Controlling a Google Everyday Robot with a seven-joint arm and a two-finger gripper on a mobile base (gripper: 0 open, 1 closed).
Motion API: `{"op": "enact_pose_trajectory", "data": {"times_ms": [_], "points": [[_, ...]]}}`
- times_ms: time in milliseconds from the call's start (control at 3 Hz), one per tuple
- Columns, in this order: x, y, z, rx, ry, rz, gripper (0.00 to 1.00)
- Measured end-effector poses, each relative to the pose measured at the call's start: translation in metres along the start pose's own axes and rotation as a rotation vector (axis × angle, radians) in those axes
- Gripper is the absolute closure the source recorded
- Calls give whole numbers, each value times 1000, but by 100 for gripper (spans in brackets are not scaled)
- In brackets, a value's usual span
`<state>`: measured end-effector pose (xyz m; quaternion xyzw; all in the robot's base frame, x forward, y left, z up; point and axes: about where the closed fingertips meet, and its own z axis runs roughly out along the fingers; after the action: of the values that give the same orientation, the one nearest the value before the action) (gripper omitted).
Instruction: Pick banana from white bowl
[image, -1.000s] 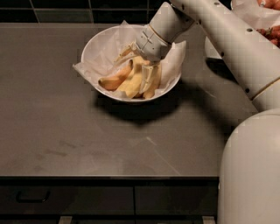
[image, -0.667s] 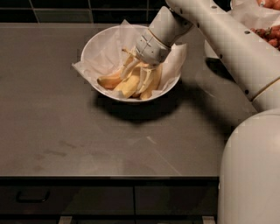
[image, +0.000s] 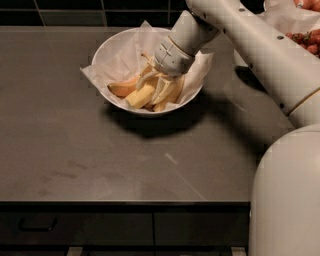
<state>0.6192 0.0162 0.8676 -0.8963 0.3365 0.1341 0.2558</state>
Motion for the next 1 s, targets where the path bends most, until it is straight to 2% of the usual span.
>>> {"op": "enact_pose_trajectory", "data": {"times_ms": [333, 667, 1000], "points": [[-2, -3, -24, 69, 47, 54, 100], [-13, -6, -58, 167, 77, 91, 100], [-29, -8, -89, 264, 68, 109, 100]]}}
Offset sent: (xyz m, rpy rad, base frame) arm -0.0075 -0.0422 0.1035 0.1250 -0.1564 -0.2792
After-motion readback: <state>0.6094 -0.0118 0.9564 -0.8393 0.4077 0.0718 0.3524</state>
